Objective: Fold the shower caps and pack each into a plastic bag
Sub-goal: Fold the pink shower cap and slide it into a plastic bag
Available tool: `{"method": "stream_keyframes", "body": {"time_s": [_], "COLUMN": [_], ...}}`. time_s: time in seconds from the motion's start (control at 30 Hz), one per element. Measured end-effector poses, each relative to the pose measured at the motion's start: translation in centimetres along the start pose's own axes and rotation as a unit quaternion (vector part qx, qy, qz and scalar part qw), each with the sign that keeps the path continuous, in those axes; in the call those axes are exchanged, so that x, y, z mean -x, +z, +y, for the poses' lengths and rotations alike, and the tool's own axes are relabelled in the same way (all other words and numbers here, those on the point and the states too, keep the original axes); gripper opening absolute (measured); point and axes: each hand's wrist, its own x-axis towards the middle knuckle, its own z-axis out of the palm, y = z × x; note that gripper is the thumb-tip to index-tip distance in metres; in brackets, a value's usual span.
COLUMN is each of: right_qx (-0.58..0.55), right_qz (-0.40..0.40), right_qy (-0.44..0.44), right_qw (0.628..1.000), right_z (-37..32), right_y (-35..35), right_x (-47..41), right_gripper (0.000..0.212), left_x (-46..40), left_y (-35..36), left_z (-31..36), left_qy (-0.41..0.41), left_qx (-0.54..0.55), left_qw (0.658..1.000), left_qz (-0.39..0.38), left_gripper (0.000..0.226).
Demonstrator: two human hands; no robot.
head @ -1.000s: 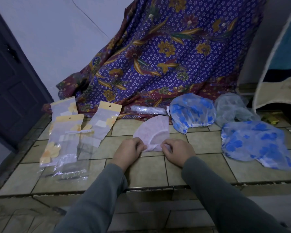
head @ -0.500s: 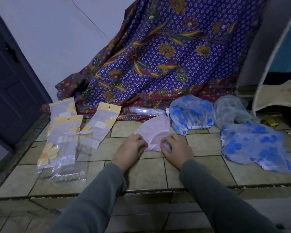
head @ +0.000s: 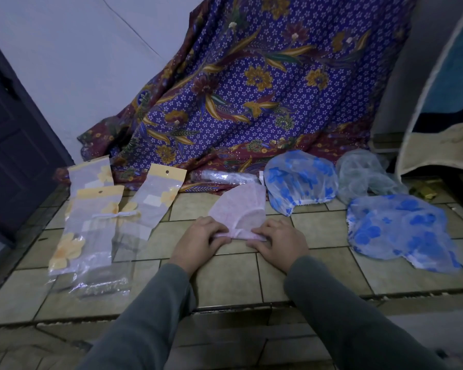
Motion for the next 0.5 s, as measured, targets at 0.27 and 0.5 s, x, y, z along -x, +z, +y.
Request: {"method": "stream_keyframes", "body": {"time_s": [0.27, 0.5], "right_qx": [0.002, -0.005], "right_qz": [0.026, -0.004], "right_qy": [-0.014, 0.031], "right_qw": [1.000, 0.999], "right_z": [0.4, 0.0], "right_y": [0.2, -0.5], "right_x": [0.0, -1.3], "right_gripper": [0.027, 0.024], "left_x": [0.8, 0.1], "left_y": [-0.2, -0.3], "left_z": [0.3, 0.5], "left_qy": [0.013, -0.022], "left_qx": [-0.003, -0.018], "left_qw": [1.000, 1.000], "left_qz": [0.006, 0.010], "left_gripper": [0.037, 0.034]}}
